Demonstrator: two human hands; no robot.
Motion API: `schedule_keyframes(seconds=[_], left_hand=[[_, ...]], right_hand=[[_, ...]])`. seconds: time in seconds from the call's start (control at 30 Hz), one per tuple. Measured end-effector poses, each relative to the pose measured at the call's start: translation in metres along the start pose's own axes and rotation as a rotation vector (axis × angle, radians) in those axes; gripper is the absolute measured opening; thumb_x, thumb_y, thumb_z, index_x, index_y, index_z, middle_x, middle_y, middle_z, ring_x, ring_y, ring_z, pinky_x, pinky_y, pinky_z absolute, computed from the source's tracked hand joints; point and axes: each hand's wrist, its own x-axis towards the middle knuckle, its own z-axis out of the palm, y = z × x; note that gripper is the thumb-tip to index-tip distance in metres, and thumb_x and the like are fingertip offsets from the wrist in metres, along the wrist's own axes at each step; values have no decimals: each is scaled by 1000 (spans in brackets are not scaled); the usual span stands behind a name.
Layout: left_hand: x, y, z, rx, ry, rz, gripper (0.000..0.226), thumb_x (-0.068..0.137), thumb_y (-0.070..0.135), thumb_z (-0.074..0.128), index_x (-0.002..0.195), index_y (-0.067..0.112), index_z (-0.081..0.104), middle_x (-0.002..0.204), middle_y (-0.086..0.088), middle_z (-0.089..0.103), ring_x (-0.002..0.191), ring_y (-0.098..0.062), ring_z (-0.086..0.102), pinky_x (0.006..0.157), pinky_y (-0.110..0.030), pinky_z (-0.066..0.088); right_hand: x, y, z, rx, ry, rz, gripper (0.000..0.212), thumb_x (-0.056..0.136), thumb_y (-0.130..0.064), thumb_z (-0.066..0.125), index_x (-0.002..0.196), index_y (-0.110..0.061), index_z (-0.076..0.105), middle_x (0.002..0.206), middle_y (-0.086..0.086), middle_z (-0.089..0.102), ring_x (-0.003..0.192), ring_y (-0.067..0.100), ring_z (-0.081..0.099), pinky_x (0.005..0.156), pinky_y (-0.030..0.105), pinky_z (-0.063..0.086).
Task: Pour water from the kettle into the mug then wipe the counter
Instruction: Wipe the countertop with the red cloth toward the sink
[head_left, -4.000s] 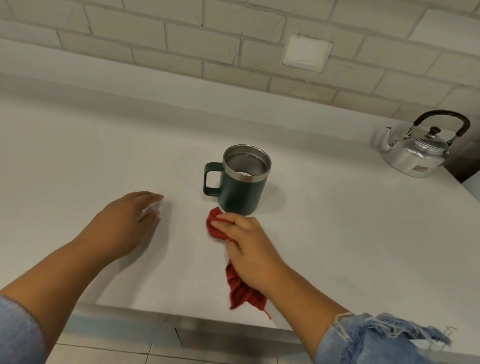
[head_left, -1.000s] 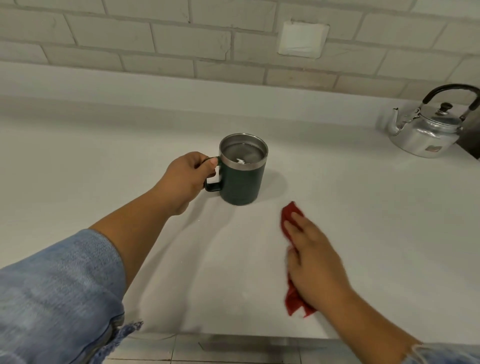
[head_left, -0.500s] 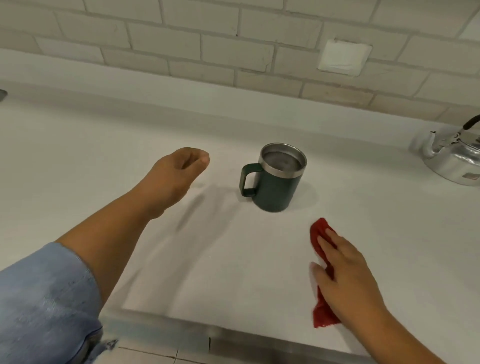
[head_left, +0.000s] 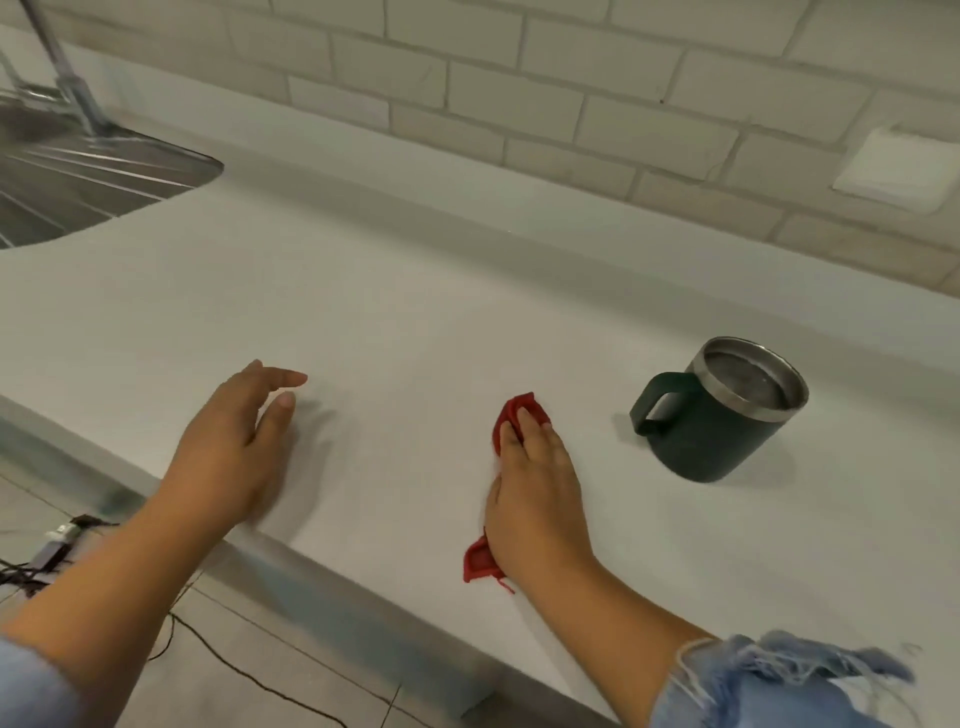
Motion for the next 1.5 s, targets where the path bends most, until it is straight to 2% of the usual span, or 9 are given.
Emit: schedule_keyframes(seconds=[0.3,0.4,0.63,0.83,1.0,1.1,1.23,1.4,1.5], left_hand=[[-9,-15,19,175,4,40,45,98,38,30,129,13,50,141,-3,47,146,-17,18,106,-42,35],[-7,-15,23,226,-18,33,45,98,38,30,131,13,48,141,-2,48,146,-17,18,107,-43,35],[-7,-13,23,291,-27,29,56,94,44,24,129,12,54,138,-3,53,136,-23,39,107,-44,39],[-7,-15,24,318,-11,27,41,98,32,35,129,13,56,139,-3,54,134,-23,42,108,-43,38],[-6,-16,22,306,-18,26,40,98,31,37,129,14,57,138,-2,54,133,-23,43,106,-42,39],[-5,-15,22,297,-22,11,41,97,31,37,129,13,57,138,-3,54,134,-22,43,106,-42,40],[-3,-16,21,299,-49,2,41,97,32,37,130,16,56,139,0,53,135,-20,41,107,-39,37],[26,-30,-1,306,-112,95,39,96,38,33,115,23,65,117,8,64,106,-14,56,82,-26,41],[64,-55,-28,234,-108,124,34,96,34,38,114,22,64,116,7,64,107,-15,56,84,-25,38]], right_hand=[[33,-9,-27,723,61,16,56,86,13,36,134,-10,52,144,-1,43,131,11,40,109,12,20],[8,39,-44,608,122,14,55,87,8,41,132,-20,55,137,-13,45,125,2,41,104,4,20],[-45,55,-18,-56,-32,-77,67,93,-52,33,151,-28,10,159,-14,-2,146,13,2,114,27,3],[15,4,-2,197,-67,-219,57,96,-8,38,149,-22,25,158,-11,15,143,9,13,114,17,4],[25,11,-28,736,29,-57,53,89,12,36,133,-13,53,141,-8,43,122,3,41,91,-7,22],[14,37,-28,506,189,99,50,93,0,43,140,-16,44,146,-8,35,132,12,34,105,11,28],[29,45,-20,192,51,286,62,96,-20,46,150,-14,18,159,-3,11,145,21,11,116,41,25],[93,18,-15,108,77,383,61,98,-23,39,151,-9,11,161,3,7,147,24,9,117,41,22],[138,-16,-6,59,35,331,59,97,-19,37,151,-10,14,161,2,4,147,21,8,118,34,17]])
